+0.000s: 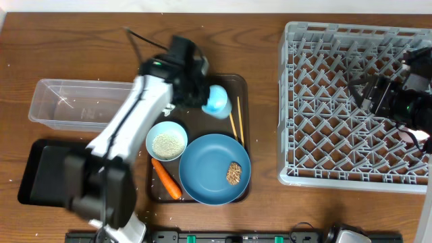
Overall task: Sort waste into correct bins and load items into the dishwasher rack
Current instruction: 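Grasp the light-blue cup with the left gripper and lift it, then pass the light-blue cup to the right gripper, set it in the rack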
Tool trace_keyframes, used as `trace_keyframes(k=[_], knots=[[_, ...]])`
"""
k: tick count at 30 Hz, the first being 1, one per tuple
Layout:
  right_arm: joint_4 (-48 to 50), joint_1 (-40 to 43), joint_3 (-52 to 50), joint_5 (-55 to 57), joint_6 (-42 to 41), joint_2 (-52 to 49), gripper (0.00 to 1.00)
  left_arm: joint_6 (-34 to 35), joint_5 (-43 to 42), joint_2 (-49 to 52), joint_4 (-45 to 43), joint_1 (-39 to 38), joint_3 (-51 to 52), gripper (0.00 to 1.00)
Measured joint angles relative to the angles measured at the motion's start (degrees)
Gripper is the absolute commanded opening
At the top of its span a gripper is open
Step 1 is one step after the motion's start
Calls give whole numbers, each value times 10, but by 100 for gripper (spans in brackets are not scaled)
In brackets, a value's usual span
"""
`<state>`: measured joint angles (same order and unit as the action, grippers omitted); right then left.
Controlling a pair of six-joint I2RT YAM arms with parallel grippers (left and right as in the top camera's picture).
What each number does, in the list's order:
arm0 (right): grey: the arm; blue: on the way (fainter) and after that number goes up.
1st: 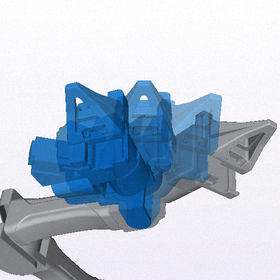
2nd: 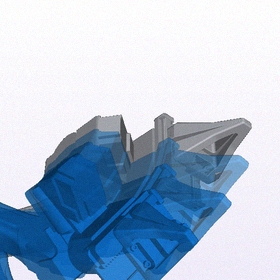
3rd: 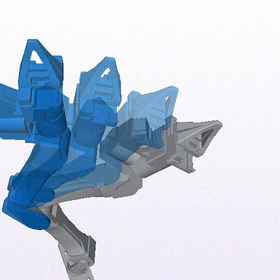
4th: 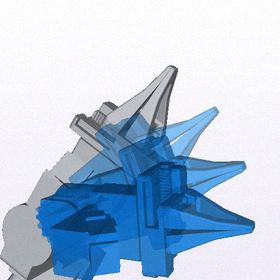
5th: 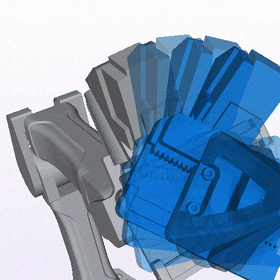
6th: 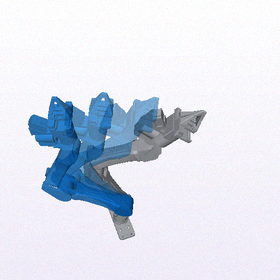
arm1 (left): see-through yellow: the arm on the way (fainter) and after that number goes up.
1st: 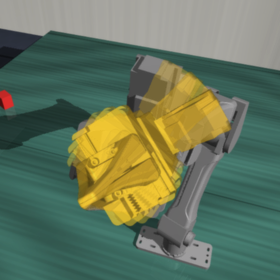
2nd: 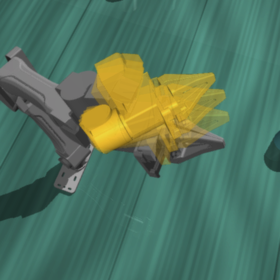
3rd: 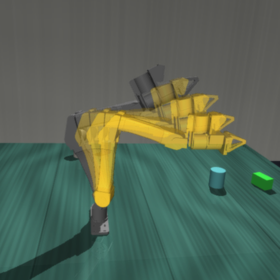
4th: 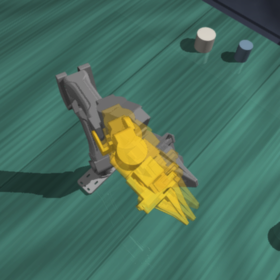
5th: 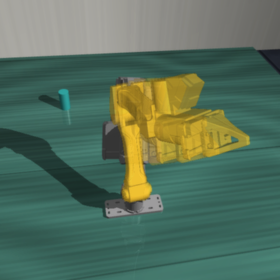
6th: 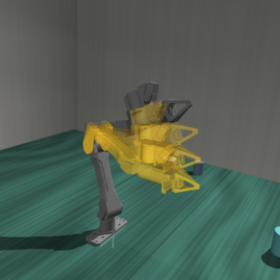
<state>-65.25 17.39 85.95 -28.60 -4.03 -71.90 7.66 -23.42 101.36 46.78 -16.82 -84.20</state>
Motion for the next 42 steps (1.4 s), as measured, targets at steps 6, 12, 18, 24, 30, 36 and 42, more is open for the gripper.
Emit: trace_keyframes(k=[6, 12, 18, 24, 30, 36, 42], knots=[[11, -8, -10, -130, 93, -4, 75, 0, -196, -90, -10, 63, -25, 6], [78, -54, -11, -255, 152, -7, 74, 0, -400, -83, -36, 76, -25, 6], [141, -135, -11, -302, 169, -13, 75, 0, -559, -82, -72, 62, -25, 6], [197, -217, -11, -314, 176, -40, 74, 0, -626, -82, -80, 51, -25, 6], [230, -273, -11, -333, 177, -58, 72, 0, -633, -82, -80, 51, -25, 6], [217, -313, -12, -337, 184, -75, 67, 0, -637, -82, -81, 51, -25, 6], [191, -320, -12, -340, 200, -82, 58, 0, -637, -82, -83, 51, -25, 6]])
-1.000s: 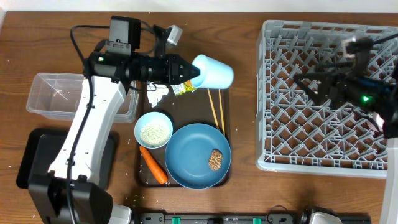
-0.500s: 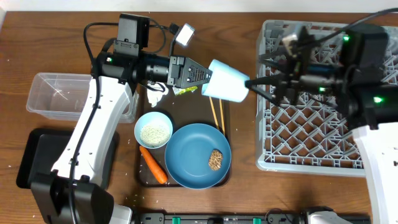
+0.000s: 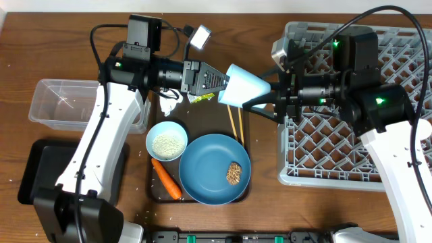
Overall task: Sort waste into correct bins and load items into the dishwasher rack
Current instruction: 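Pass the light-blue cup to the right gripper, set it in the rack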
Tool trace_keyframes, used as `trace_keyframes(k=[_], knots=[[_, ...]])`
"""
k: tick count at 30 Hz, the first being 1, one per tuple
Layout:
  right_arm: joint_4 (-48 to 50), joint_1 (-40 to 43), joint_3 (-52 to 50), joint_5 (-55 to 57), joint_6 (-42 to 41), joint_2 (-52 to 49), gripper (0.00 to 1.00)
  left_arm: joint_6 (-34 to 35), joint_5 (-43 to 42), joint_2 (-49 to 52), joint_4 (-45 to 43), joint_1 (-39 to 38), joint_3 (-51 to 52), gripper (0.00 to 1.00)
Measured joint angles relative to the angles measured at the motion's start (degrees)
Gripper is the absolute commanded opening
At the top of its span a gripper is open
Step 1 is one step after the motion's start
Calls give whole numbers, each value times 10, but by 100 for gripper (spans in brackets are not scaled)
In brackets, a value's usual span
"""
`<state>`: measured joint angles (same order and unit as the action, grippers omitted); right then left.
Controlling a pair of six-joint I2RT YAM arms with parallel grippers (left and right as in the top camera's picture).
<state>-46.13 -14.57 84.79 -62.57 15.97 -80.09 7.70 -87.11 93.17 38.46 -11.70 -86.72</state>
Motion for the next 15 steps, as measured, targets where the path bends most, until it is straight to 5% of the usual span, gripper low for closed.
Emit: trace_keyframes(k=[3, 6, 8, 15], knots=[[-1, 0, 0, 1, 3, 0, 50, 0, 0, 0, -7, 0, 0, 11], [-5, 0, 0, 5, 6, 0, 49, 0, -5, 0, -22, 0, 0, 40], [-12, 2, -1, 13, 8, 2, 46, 8, -10, 0, -36, 0, 0, 49], [-72, 74, -2, 100, -14, 61, 48, 30, -14, 0, -106, 8, 0, 54]])
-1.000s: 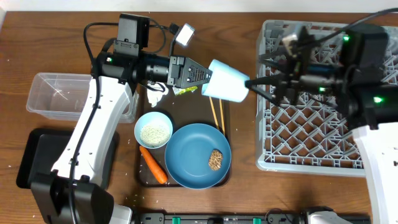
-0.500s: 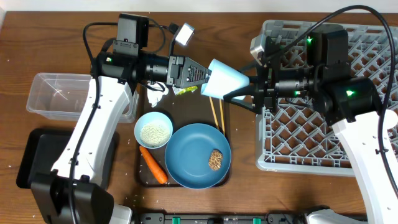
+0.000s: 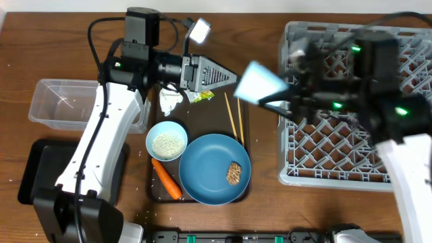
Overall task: Sort waste into correct bins and load items into the dishwasher rack
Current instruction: 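Pass the light-blue cup to the right gripper, set it in the rack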
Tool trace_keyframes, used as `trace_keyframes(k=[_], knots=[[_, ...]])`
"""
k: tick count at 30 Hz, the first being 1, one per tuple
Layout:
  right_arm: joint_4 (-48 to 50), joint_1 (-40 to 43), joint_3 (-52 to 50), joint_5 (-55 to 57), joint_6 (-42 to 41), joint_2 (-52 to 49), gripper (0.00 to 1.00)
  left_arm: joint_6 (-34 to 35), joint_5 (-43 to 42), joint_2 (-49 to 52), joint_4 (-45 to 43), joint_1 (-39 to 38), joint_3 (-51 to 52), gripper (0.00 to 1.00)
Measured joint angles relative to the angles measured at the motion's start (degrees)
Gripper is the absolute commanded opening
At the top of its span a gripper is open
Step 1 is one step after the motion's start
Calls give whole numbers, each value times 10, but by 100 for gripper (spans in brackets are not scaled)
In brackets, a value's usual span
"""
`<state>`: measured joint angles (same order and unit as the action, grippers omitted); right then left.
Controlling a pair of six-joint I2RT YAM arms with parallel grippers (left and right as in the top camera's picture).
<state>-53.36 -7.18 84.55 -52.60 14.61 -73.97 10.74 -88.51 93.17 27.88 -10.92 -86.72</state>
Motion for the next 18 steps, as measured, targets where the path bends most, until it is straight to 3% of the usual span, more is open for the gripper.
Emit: trace_keyframes(k=[8, 18], knots=[[-114, 190, 0, 155, -71, 70, 48, 17, 2, 0, -15, 23, 0, 55], [-180, 377, 0, 309, -189, 14, 51, 26, 2, 0, -16, 23, 0, 55]])
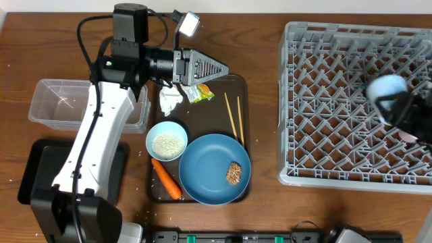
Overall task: Sort waste into correct bins and load items into the dishwasher rack
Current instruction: 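Pass the light-blue cup to the right gripper, set it in the rack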
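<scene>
A light blue cup [386, 88] hangs blurred over the right part of the grey dishwasher rack [324, 101]. My right gripper [398, 104] is shut on it, and the arm is mostly cut off at the frame's right edge. At the back of the brown tray [241, 88], my left gripper [219, 67] points right, open and empty above a crumpled white paper [171, 100] and a green-yellow wrapper [198, 93]. Also on the tray are chopsticks [234, 116], a bowl of rice [167, 142], a carrot [167, 179] and a blue plate [206, 169] with a brown food scrap [234, 173].
A clear plastic bin [61, 101] stands at the left. In front of it lies a black bin [34, 172], partly under the left arm. Bare wooden table shows between the tray and the rack.
My right gripper has carried the blue cup from the rack's left edge to its right part. The left gripper has drawn back slightly to the left.
My left gripper first held the blue cup at the back of the tray, with the right arm over the rack. Then both grippers met at the cup between tray and rack. Later the right gripper alone held it by the rack's left edge, and now over the rack's right part.
</scene>
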Tool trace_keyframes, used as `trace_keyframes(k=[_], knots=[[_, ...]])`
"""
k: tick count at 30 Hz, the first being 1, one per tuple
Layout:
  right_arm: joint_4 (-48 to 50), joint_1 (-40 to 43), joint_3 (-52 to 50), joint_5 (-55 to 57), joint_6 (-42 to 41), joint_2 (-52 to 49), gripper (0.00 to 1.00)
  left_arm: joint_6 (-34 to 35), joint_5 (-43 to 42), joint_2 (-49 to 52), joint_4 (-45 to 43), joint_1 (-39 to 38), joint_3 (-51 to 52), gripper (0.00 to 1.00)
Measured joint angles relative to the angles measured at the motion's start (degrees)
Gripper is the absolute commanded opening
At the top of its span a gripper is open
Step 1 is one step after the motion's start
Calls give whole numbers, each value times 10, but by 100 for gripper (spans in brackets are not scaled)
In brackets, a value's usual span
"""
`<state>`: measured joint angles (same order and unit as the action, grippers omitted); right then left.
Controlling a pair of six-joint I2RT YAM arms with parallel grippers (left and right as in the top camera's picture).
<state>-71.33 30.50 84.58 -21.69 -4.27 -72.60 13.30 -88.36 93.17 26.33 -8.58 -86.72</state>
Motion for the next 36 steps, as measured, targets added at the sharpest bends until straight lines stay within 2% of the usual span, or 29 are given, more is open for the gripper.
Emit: trace_keyframes(k=[6, 19, 20, 22, 23, 28, 31, 36], knots=[[-31, 37, 0, 80, -74, -74, 50, 2, 0, 0, 0, 0, 0, 55], [-26, 39, 0, 102, -108, -234, 51, 4, 0, 0, 0, 0, 0, 55], [-22, 39, 0, 101, -109, -242, 53, 4, 0, 0, 0, 0, 0, 55], [-15, 39, 0, 99, -115, -257, 70, 4, 0, 0, 0, 0, 0, 55], [-12, 39, 0, 97, -120, -261, 73, 4, 0, 0, 0, 0, 0, 55], [-2, 39, 0, 63, -120, -270, 75, 4, 2, 0, 0, 0, 0, 55], [-14, 39, 5, 48, -120, -270, 75, 4, 36, 0, 12, 0, 0, 55], [-36, 38, 52, 6, -100, -238, 77, 3, 165, 0, 95, 0, 0, 55]])
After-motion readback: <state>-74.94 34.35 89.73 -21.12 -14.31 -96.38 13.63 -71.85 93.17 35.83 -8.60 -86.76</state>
